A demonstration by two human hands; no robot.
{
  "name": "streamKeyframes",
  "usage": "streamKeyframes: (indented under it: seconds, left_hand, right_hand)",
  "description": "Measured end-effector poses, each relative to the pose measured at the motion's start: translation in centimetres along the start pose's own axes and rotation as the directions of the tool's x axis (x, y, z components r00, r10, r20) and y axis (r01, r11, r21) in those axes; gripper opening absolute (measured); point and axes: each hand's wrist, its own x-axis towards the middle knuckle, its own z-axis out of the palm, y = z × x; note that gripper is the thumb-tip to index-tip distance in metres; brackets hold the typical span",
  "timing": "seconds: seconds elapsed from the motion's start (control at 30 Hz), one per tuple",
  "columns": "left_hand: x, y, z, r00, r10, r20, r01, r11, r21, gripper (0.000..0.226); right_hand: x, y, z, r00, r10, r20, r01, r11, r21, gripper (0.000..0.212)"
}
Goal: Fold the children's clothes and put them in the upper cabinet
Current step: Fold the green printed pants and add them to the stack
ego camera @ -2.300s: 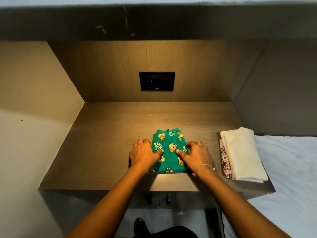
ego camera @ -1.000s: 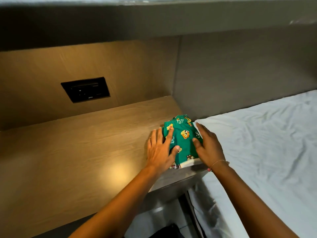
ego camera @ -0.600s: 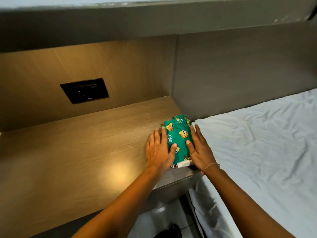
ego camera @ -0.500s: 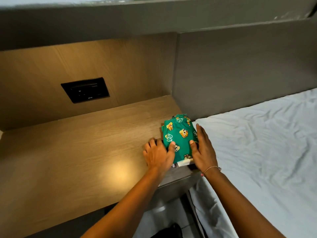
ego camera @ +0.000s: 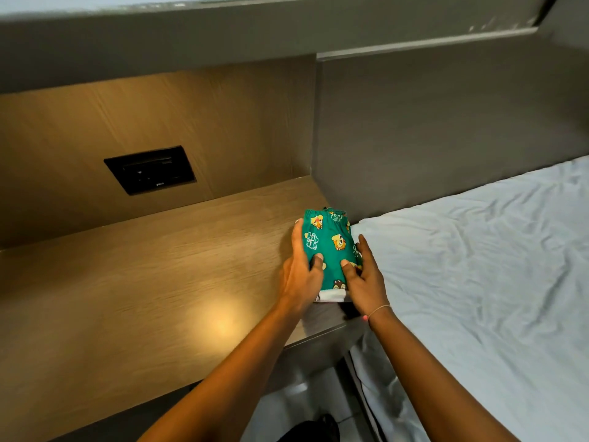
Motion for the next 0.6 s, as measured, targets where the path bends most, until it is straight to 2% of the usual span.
streamKeyframes:
  seconds: [0.07,0.2,0.27,0.33,0.43,0.5,0.6]
  left_hand:
    - [-0.5,0.5,-1.5,0.999,0.038,0.033,-0.037,0.999,-0.026,0.073]
    - [-1.5,0.6,-5.2,0.995,0.076,0.067,-0.063,0.983,-0.173,0.065]
    - [-1.8,0.5,-7.1,0.991,0.102,0.085,-0.073,0.951,-0.299,0.066]
    - [-2.2,0.0,-9.0,0.99,0.111,0.085,-0.071,0.924,-0.377,0.066]
    - [-3.1,-1.8,-11.8,0.994,0.097,0.058,-0.067,0.92,-0.387,0.066]
    - [-3.9,-3.5,-13.7,0.998,0.055,0.011,-0.049,0.949,-0.311,0.067]
    - [-5.5,-6.1,-15.9,0.998,-0.002,-0.055,-0.008,0.986,-0.169,0.064]
  right_hand:
    - [-0.1,-0.5,0.1,0.999,0.019,0.05,-0.022,0.998,0.062,0.063]
    - [-0.9,-2.1,1.0,0.969,0.074,0.234,-0.155,0.924,0.35,0.076]
    - [-1.3,-2.7,2.3,0.911,0.064,0.408,-0.269,0.842,0.468,0.067]
    - [-1.8,-3.5,3.9,0.831,0.036,0.555,-0.374,0.774,0.51,0.06]
    - [-2.2,-4.9,6.4,0.776,0.019,0.63,-0.465,0.692,0.552,0.066]
    - [-2.2,-5.4,8.3,0.81,0.042,0.585,-0.437,0.708,0.554,0.082]
    - [-3.2,-6.0,11.5,0.849,-0.026,0.528,-0.223,0.888,0.401,0.086]
